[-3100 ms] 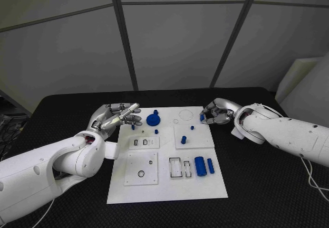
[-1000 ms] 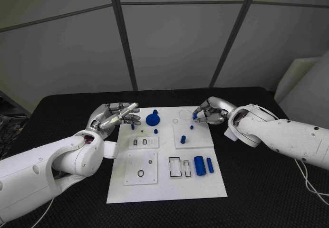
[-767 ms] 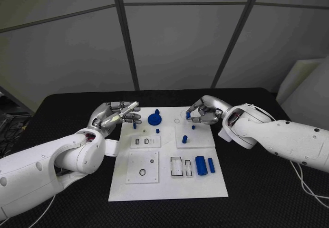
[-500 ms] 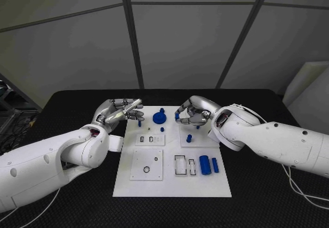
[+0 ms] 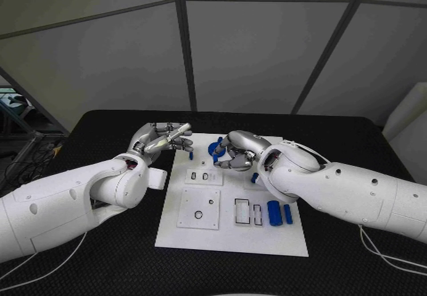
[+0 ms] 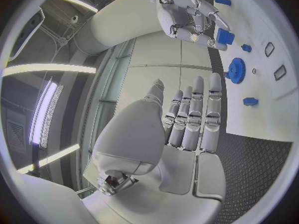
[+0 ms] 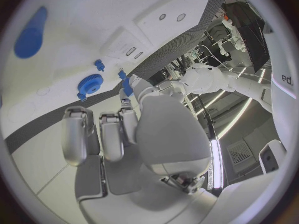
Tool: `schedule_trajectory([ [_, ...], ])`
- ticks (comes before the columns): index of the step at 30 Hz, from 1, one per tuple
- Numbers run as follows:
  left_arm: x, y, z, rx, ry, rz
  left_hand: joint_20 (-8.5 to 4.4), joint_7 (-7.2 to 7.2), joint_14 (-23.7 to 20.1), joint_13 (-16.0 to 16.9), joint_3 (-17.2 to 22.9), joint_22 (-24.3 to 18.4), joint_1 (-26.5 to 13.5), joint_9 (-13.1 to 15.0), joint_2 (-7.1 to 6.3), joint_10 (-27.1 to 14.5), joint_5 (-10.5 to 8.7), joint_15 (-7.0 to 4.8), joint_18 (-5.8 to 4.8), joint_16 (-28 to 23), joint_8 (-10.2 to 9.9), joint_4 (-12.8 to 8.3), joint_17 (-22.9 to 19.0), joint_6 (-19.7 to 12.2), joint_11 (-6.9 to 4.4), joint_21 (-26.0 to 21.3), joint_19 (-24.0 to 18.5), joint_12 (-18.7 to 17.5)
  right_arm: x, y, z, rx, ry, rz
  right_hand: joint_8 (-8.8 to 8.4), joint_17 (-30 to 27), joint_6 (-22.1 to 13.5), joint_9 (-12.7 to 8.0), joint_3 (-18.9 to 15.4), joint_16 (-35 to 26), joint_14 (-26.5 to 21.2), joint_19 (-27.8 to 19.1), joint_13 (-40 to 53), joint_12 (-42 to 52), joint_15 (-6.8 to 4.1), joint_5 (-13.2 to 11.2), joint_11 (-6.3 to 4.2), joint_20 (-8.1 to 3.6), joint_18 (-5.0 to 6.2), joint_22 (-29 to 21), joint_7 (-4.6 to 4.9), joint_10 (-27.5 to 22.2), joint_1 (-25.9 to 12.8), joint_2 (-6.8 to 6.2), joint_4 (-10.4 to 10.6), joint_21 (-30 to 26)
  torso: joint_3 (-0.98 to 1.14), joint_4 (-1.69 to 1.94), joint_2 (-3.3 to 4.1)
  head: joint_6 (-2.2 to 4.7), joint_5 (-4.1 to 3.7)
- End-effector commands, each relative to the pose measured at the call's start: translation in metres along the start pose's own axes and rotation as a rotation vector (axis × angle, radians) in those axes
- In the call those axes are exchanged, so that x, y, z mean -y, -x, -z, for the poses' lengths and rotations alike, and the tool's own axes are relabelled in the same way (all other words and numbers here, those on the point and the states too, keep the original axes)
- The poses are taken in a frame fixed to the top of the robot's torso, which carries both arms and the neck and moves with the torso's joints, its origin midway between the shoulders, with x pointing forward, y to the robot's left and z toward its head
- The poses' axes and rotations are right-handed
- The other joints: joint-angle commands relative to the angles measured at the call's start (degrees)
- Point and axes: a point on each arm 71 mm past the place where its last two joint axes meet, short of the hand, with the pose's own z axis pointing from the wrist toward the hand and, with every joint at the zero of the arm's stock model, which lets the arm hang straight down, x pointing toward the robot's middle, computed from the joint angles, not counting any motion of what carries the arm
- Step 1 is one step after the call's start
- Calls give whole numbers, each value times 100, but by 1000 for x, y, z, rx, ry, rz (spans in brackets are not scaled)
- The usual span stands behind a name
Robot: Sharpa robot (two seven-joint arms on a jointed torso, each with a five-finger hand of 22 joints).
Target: Assemble the parts on the task board
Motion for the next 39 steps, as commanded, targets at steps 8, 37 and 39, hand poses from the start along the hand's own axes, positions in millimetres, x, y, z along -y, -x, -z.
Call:
schedule_trajectory([
  [8, 1, -4, -1, -20, 2, 14, -1, -1, -40, 6, 10, 7, 18, -1, 57, -19, -16, -20, 281, -29, -37, -46, 12, 15, 9, 37, -51, -38, -8, -23, -5, -76, 18, 71, 12, 1017, 41, 2, 29, 20, 478, 74, 474, 22, -45, 64, -35, -49, -85, 469, -18, 15, -79, -6, 15, 20, 9, -1, 3, -77, 18],
  [37, 0, -7, -1, -32, 7, 20, -1, -1, -40, 6, 14, 8, 24, -1, 60, -20, -16, -21, 281, -32, -38, -52, 14, 14, 10, 38, -52, -39, -1, -41, -6, -133, -16, 107, 7, 1018, 39, -1, 20, 20, 478, 72, 460, 6, -47, 80, -35, -53, -85, 466, -18, 4, -130, -43, 29, 18, 11, -9, 3, -159, 36],
  [39, 0, -7, -1, -32, 7, 20, -1, -1, -40, 6, 14, 8, 24, -1, 60, -20, -16, -21, 281, -32, -38, -52, 14, 14, 10, 38, -52, -39, -1, -41, -6, -136, -17, 109, 6, 1018, 38, -1, 20, 20, 478, 71, 459, 5, -47, 79, -35, -53, -85, 465, -18, 3, -131, -45, 30, 17, 9, -9, 5, -168, 35],
])
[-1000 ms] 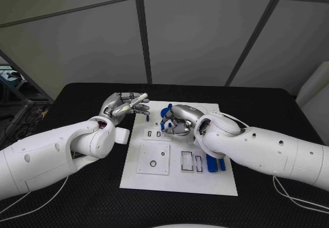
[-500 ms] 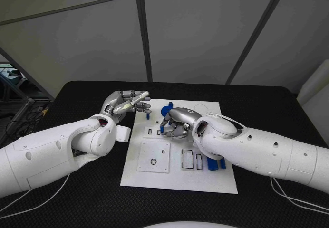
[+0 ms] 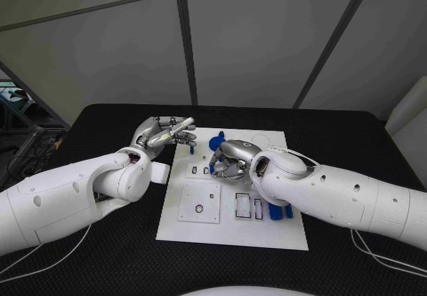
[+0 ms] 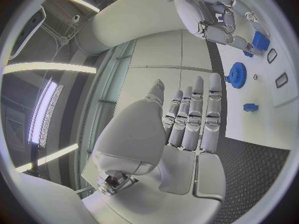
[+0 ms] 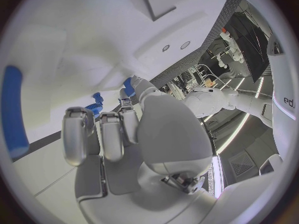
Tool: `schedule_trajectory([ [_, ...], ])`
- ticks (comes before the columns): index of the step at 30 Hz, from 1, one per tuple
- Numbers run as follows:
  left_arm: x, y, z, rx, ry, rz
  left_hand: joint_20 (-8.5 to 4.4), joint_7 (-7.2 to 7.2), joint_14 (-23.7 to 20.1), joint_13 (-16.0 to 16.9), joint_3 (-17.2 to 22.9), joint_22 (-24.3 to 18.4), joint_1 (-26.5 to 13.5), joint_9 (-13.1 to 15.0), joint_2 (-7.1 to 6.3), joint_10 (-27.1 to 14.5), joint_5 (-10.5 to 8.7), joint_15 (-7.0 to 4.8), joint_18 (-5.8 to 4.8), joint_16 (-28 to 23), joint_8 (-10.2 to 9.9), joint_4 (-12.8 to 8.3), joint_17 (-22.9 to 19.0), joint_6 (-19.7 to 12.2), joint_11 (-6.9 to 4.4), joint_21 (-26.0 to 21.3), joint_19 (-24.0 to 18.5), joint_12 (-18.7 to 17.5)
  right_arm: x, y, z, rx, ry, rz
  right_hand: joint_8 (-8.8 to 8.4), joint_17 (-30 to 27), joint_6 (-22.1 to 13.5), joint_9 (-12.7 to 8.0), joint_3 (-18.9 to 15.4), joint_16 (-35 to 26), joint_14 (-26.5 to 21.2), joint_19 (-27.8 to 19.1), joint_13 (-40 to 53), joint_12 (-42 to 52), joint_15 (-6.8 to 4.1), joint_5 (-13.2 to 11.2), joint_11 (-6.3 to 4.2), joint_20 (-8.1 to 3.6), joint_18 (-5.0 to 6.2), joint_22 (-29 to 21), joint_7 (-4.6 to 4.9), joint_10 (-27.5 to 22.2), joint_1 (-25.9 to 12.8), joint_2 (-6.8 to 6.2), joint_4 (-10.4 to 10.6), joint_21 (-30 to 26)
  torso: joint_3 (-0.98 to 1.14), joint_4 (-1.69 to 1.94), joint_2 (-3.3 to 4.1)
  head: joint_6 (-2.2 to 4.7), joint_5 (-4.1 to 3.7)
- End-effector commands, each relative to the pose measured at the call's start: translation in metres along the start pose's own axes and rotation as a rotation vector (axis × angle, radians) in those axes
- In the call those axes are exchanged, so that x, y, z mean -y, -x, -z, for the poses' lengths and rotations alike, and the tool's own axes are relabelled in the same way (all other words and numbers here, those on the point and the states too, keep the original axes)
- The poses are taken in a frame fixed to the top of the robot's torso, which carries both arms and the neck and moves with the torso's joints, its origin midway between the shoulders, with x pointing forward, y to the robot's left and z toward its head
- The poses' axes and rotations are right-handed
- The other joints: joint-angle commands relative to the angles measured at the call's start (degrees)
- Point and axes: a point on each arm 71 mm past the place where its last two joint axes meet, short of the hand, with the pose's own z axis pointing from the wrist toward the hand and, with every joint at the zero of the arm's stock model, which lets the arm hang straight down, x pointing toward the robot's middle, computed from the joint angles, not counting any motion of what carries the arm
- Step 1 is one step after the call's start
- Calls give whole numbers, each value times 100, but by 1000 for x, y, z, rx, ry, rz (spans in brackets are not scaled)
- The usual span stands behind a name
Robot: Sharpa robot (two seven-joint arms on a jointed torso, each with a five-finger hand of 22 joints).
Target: Assemble the parts on the task board
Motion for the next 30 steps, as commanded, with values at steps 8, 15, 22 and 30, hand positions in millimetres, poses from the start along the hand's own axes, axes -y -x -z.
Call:
schedule_trajectory([
  [8, 1, -2, -1, -16, 4, 8, -1, -1, -20, 6, -1, 10, -6, -1, 29, -20, -16, -1, 281, -33, -38, -37, 10, 14, 10, 38, -53, -39, 2, -3, 0, -29, -14, 22, -4, 1007, 0, -3, 3, 14, 497, 66, 440, -18, -24, -10, -30, -53, -82, 452, 19, -15, -74, -43, 14, 13, -1, 0, -3, -18, -4],
  [15, 1, -2, -1, -15, 4, 8, -1, -1, -20, 6, -1, 10, -6, -1, 29, -20, -16, -1, 281, -33, -38, -37, 10, 14, 10, 38, -53, -39, 3, -3, 0, -34, -22, 27, -78, 999, -129, -36, 0, 9, 495, 55, 395, -71, 2, -41, 9, -38, -79, 433, 68, -61, -131, -112, 20, 1, 0, -5, -3, -16, 1],
  [22, 0, -2, -1, -16, 4, 8, -1, -1, -20, 6, -1, 10, -6, -1, 29, -20, -16, -1, 281, -33, -38, -37, 10, 14, 10, 38, -53, -39, 3, -3, 0, -34, -24, 29, -129, 994, -295, -74, 6, 5, 493, 48, 365, -107, 42, -58, 57, -6, -78, 424, 123, -95, -161, -177, 11, -5, 1, -3, -1, -16, -2],
  [30, 0, -2, -1, -16, 4, 8, -1, -1, -20, 6, -1, 10, -6, -1, 29, -20, -16, -1, 281, -33, -38, -37, 10, 14, 10, 38, -53, -39, 3, -3, 0, -31, -24, 29, -132, 991, -410, -97, 12, 3, 492, 43, 340, -134, 71, -69, 89, 22, -76, 418, 158, -124, -185, -214, 6, -10, 1, -1, 0, -16, -10],
])
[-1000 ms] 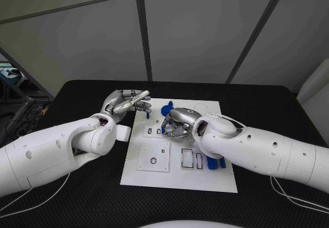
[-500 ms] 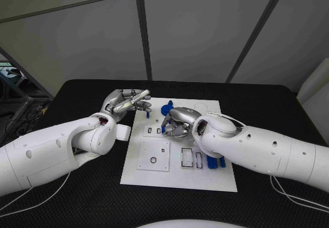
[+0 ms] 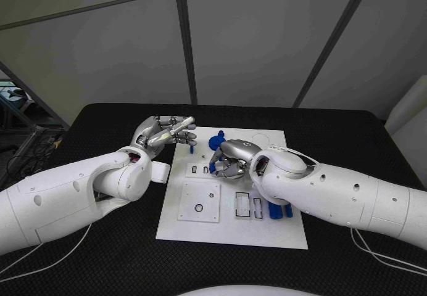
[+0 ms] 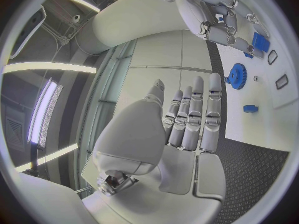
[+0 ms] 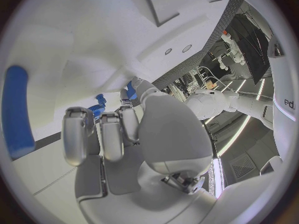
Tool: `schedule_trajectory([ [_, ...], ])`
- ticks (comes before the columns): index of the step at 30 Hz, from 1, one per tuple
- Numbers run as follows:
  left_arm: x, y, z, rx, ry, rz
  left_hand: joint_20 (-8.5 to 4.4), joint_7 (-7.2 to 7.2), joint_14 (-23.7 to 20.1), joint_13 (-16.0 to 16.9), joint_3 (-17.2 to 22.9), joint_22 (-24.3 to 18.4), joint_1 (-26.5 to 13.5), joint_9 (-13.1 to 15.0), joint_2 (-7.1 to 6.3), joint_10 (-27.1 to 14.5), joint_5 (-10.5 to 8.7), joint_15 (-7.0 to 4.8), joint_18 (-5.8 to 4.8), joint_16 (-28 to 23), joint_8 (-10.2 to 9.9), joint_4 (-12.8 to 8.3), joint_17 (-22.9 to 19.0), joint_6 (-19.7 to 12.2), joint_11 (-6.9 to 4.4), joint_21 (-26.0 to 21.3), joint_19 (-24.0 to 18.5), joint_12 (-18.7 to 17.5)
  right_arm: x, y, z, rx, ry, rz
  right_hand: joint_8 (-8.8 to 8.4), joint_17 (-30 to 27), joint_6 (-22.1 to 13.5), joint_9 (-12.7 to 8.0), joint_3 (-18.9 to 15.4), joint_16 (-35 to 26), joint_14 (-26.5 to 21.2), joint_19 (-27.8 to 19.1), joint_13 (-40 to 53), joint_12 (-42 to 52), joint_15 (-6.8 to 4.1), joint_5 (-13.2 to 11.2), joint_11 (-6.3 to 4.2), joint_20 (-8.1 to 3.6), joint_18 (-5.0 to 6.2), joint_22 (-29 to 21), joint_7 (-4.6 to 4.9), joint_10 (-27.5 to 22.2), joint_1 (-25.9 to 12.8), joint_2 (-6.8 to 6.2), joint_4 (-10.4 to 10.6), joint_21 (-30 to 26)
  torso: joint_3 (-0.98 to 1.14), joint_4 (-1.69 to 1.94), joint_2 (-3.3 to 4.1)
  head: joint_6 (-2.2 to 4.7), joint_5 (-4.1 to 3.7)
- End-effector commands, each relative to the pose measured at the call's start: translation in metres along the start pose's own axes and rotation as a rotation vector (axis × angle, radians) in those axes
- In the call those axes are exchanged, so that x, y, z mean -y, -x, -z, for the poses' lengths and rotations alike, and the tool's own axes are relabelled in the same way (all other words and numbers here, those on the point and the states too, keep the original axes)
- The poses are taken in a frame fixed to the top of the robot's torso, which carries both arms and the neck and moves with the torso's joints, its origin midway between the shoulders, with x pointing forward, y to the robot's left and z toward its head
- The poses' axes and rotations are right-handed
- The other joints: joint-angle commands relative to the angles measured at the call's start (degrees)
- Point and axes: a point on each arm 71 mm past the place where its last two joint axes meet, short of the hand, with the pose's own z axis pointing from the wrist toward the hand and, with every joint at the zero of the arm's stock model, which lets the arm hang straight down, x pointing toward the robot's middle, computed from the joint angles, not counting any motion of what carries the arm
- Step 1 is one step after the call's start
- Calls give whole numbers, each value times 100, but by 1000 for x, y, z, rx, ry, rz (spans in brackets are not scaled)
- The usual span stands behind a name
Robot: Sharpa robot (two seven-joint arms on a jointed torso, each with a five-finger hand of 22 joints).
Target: Assemble the parts on the task board
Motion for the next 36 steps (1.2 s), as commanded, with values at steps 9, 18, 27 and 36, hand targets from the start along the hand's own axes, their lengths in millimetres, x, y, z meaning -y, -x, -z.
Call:
schedule_trajectory([
  [9, 1, -2, -1, -13, 2, 6, -1, -1, -20, 6, -1, 6, -6, -1, 29, -20, -16, -1, 281, -37, -38, -37, 6, 14, 10, 38, -52, -39, 0, -2, 0, -10, -8, 9, -14, 991, -118, -9, -12, 3, 474, 43, 345, -31, 68, -150, 32, 49, -75, 422, 12, -48, -68, -98, 27, -11, 1, 1, 2, -1, -4],
  [18, 0, -2, -1, -14, 3, 6, -1, -1, -20, 6, -1, 6, -6, -1, 29, -20, -16, -1, 281, -37, -38, -37, 6, 14, 10, 38, -52, -39, 0, 0, 1, 9, -6, 5, 41, 1005, -40, 14, -14, 9, 477, 50, 387, 20, 64, -187, 20, 53, -77, 434, -6, -10, -103, -76, 49, -5, 1, 2, 0, -1, -6],
  [27, 0, -2, -1, -14, 4, 6, -1, -1, -20, 6, 4, 8, -1, -1, 32, -21, -16, -1, 281, -40, -40, -44, 10, 13, 10, 40, -54, -42, 0, 1, 2, 27, -6, 1, 62, 1012, -2, 24, -10, 12, 479, 56, 400, 36, 58, -172, 11, 51, -79, 446, -17, 3, -106, -69, 50, 0, 2, -2, 2, 8, -3],
  [36, 0, -2, -1, -14, 5, 6, -1, 0, -19, 5, 12, 10, 8, -2, 37, -24, -18, 0, 282, -47, -44, -56, 17, 11, 11, 44, -58, -46, 2, 2, 2, 33, -21, 2, 43, 1008, -37, 17, -23, 10, 477, 49, 356, -12, 55, -166, 13, 47, -76, 432, -12, -36, -119, -100, 48, -7, 3, 4, 0, 12, -13],
])
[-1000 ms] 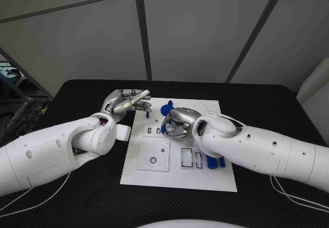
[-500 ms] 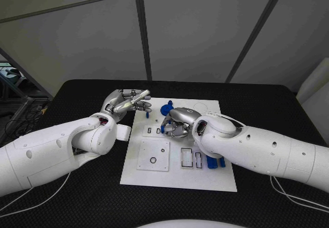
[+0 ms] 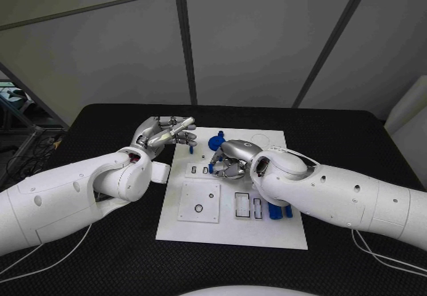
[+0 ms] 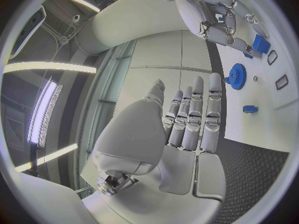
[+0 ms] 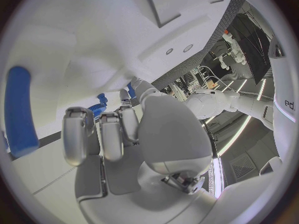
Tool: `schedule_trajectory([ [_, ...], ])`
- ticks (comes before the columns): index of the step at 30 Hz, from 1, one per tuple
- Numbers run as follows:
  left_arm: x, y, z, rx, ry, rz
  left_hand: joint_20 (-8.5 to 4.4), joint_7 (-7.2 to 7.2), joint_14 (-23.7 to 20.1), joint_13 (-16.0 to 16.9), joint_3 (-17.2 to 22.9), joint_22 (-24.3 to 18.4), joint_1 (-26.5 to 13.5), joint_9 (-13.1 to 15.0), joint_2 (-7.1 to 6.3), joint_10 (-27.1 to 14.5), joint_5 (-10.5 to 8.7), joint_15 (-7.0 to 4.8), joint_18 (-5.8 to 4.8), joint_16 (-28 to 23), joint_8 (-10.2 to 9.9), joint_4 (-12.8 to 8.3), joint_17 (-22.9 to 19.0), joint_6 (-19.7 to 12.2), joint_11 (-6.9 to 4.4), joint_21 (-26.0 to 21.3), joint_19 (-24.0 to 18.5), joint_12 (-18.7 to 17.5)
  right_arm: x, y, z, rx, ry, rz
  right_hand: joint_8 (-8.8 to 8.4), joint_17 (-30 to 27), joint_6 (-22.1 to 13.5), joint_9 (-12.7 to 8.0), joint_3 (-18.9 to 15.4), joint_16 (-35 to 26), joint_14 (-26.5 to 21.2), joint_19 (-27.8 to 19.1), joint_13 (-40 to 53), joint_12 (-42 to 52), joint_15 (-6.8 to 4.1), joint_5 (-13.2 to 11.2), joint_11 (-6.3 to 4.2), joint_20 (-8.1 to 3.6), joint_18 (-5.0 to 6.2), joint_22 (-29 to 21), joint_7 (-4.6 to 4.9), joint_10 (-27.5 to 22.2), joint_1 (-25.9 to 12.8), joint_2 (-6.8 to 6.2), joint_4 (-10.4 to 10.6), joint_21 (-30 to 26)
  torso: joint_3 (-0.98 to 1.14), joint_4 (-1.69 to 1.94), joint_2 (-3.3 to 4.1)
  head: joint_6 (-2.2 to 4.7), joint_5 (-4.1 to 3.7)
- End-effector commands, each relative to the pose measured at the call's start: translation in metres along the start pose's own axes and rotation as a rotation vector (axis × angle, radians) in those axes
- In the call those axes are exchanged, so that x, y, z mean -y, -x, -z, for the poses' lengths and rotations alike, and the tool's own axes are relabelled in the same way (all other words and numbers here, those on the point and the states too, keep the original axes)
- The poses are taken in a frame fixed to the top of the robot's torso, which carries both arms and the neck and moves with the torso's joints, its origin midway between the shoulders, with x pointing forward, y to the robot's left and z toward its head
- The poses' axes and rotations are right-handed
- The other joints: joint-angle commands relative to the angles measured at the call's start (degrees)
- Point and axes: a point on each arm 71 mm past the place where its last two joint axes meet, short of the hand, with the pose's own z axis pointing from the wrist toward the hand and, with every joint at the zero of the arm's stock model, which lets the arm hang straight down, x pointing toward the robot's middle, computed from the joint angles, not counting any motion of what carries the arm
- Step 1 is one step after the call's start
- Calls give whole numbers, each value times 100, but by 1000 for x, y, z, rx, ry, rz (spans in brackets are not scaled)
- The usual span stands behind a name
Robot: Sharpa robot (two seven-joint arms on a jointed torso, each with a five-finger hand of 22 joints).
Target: Assemble the parts on the task board
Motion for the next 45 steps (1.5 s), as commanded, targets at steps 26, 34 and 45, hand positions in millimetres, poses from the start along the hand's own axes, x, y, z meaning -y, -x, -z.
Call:
schedule_trajectory([
  [26, -8, 4, -4, -219, 230, -405, -552, -409, 1256, 1176, -434, 1899, -549, 271, -62, 888, -35, -566, 160, 3857, 590, 370, 3132, 391, -499, 2432, 1046, 1481, 31, 67, 70, 201, 18, -255, 265, 210, -129, 46, -144, -489, 268, -415, -571, -986, 14, 141, -22, 32, 105, -427, -28, -749, 136, -127, 43, -511, 41, -75, -150, 136, 62],
  [34, 2, -1, -20, -304, 414, -680, -665, -618, 2084, 3190, -665, 5157, -686, 891, 121, 477, -36, -725, -256, 7331, 1721, 763, 6653, 171, -697, 4930, 1934, 4125, 70, 96, 87, 258, -58, -459, 306, -3326, -35, 21, 113, -3624, -900, -2246, -3305, -4134, -24, 168, -46, -24, 734, -4080, -56, -2248, 222, -118, 195, -3202, 81, -132, -262, 108, 65],
  [45, 20, -24, -47, -360, 527, -1010, -761, -732, 2254, 5332, -1056, 6169, -1262, 1316, 328, 1234, -132, -823, -411, 7711, 2383, 868, 7133, -18, -810, 5577, 2311, 6156, 92, 109, 92, 325, -80, -525, 201, -4442, 32, -31, 445, -6021, -707, -1887, -5501, -6041, 100, 206, 79, 78, 744, -5307, 53, -1673, 286, -313, 305, -4884, 109, -149, -335, 0, 129],
])
